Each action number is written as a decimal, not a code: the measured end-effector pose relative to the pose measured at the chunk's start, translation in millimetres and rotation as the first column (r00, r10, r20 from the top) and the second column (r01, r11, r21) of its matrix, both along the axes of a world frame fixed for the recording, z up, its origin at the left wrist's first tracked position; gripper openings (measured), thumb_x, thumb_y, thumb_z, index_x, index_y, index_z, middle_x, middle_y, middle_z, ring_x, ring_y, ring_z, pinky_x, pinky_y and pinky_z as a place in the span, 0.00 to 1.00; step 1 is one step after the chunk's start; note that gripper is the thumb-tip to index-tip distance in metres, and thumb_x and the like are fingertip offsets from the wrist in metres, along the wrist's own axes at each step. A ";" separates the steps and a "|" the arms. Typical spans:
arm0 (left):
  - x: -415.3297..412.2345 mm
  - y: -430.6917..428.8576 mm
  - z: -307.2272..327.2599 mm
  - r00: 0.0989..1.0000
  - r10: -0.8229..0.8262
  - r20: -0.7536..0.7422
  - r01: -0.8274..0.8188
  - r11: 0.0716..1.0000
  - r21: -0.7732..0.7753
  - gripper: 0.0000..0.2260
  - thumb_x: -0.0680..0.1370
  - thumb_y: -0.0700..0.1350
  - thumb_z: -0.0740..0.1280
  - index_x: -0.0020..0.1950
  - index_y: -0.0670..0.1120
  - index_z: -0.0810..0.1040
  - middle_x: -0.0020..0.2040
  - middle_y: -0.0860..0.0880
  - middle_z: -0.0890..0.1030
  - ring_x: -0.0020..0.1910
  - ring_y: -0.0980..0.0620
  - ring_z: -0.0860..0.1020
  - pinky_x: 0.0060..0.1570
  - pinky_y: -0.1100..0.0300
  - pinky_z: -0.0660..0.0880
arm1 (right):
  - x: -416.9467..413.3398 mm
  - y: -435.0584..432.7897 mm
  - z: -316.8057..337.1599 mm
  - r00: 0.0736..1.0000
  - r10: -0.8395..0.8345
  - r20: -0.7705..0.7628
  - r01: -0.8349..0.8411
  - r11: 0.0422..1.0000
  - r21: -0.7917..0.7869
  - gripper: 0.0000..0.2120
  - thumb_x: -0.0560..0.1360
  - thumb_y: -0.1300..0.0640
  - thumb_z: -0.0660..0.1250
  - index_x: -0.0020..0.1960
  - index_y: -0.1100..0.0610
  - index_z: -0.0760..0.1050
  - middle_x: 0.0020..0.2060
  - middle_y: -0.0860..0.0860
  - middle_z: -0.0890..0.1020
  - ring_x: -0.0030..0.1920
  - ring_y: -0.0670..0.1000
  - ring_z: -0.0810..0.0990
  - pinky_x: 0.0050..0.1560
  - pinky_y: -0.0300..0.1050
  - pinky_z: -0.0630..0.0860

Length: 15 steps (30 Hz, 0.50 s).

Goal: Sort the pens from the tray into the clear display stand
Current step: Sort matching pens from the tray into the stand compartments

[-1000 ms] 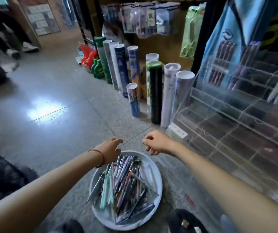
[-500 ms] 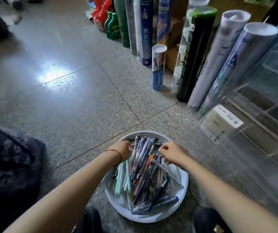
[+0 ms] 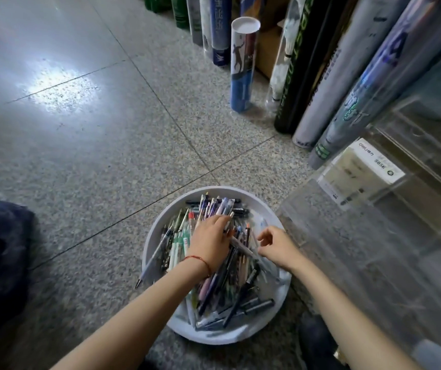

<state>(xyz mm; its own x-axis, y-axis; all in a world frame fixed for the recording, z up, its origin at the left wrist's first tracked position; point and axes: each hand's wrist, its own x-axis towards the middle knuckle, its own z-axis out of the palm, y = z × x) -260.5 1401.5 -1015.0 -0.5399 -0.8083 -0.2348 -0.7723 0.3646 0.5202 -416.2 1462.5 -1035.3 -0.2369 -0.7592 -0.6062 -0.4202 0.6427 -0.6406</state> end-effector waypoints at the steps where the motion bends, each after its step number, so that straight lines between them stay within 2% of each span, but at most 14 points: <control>1: -0.1 0.8 -2.8 1.000 0.008 -0.013 -0.009 1.000 -0.020 0.18 0.76 0.37 0.60 0.66 0.44 0.71 0.64 0.47 0.74 0.64 0.48 0.71 0.65 0.58 0.65 | 0.7 2.0 0.2 0.999 0.030 0.024 -0.031 0.999 0.020 0.08 0.71 0.67 0.66 0.45 0.56 0.71 0.37 0.48 0.74 0.46 0.52 0.75 0.46 0.45 0.73; 2: -0.1 1.3 -4.6 1.000 0.019 -0.022 -0.019 0.999 -0.028 0.18 0.76 0.37 0.60 0.66 0.43 0.71 0.64 0.47 0.74 0.64 0.47 0.71 0.65 0.58 0.64 | 1.7 3.3 2.0 0.997 0.061 0.049 -0.063 0.997 0.039 0.09 0.72 0.65 0.67 0.50 0.58 0.71 0.39 0.49 0.74 0.46 0.51 0.75 0.45 0.44 0.73; 4: 0.5 1.4 -5.9 0.998 0.043 -0.039 -0.043 0.999 0.000 0.19 0.75 0.35 0.60 0.66 0.43 0.71 0.65 0.46 0.74 0.65 0.47 0.70 0.65 0.59 0.63 | 5.8 4.4 4.9 0.989 0.141 0.044 -0.144 0.987 0.068 0.11 0.72 0.62 0.68 0.51 0.57 0.69 0.45 0.51 0.75 0.47 0.50 0.74 0.45 0.42 0.71; 8: 5.7 -1.0 -4.8 0.977 0.152 -0.151 -0.154 0.988 0.001 0.19 0.72 0.29 0.58 0.61 0.40 0.76 0.61 0.44 0.76 0.63 0.46 0.72 0.63 0.61 0.64 | 15.0 6.4 2.3 0.940 0.275 -0.204 -0.269 0.961 0.059 0.11 0.72 0.59 0.67 0.48 0.54 0.65 0.56 0.55 0.75 0.46 0.53 0.75 0.44 0.46 0.71; 10: 9.7 -1.9 -6.4 0.933 0.265 -0.243 -0.279 0.960 -0.025 0.18 0.70 0.26 0.58 0.54 0.38 0.78 0.56 0.42 0.78 0.58 0.44 0.74 0.59 0.61 0.66 | 14.1 4.5 3.9 0.941 0.270 -0.203 -0.266 0.963 0.049 0.09 0.73 0.58 0.67 0.47 0.53 0.66 0.49 0.53 0.77 0.46 0.53 0.75 0.44 0.46 0.71; 12: 12.9 -3.0 -7.2 0.869 0.406 -0.283 -0.418 0.908 0.021 0.15 0.71 0.27 0.59 0.53 0.38 0.78 0.53 0.43 0.78 0.55 0.45 0.75 0.56 0.61 0.68 | 9.7 1.6 4.7 0.969 0.215 -0.126 -0.214 0.977 0.021 0.07 0.75 0.57 0.67 0.49 0.55 0.69 0.41 0.48 0.75 0.44 0.51 0.74 0.43 0.43 0.70; 14: 15.5 -6.0 -7.9 0.831 0.491 -0.260 -0.490 0.869 0.075 0.13 0.74 0.31 0.61 0.55 0.39 0.78 0.54 0.43 0.78 0.55 0.45 0.75 0.57 0.57 0.70 | 5.4 -2.0 4.5 0.994 0.103 -0.030 -0.104 0.995 -0.013 0.06 0.75 0.59 0.66 0.51 0.57 0.72 0.40 0.50 0.76 0.44 0.52 0.76 0.47 0.44 0.73; 15: 17.4 -7.9 -9.1 0.851 0.479 -0.214 -0.477 0.877 0.062 0.13 0.75 0.33 0.61 0.57 0.39 0.77 0.55 0.43 0.78 0.57 0.45 0.74 0.58 0.55 0.69 | 3.6 -3.3 3.4 0.999 0.020 0.040 -0.019 0.999 -0.034 0.06 0.75 0.62 0.65 0.52 0.58 0.72 0.41 0.52 0.77 0.44 0.54 0.78 0.50 0.49 0.76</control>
<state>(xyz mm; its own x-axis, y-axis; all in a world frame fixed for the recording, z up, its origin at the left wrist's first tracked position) -243.0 1393.6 -1024.2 -0.1248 -0.9787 -0.1630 -0.7185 -0.0242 0.6951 -412.6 1459.2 -1031.9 -0.1974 -0.7836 -0.5890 -0.4056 0.6123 -0.6787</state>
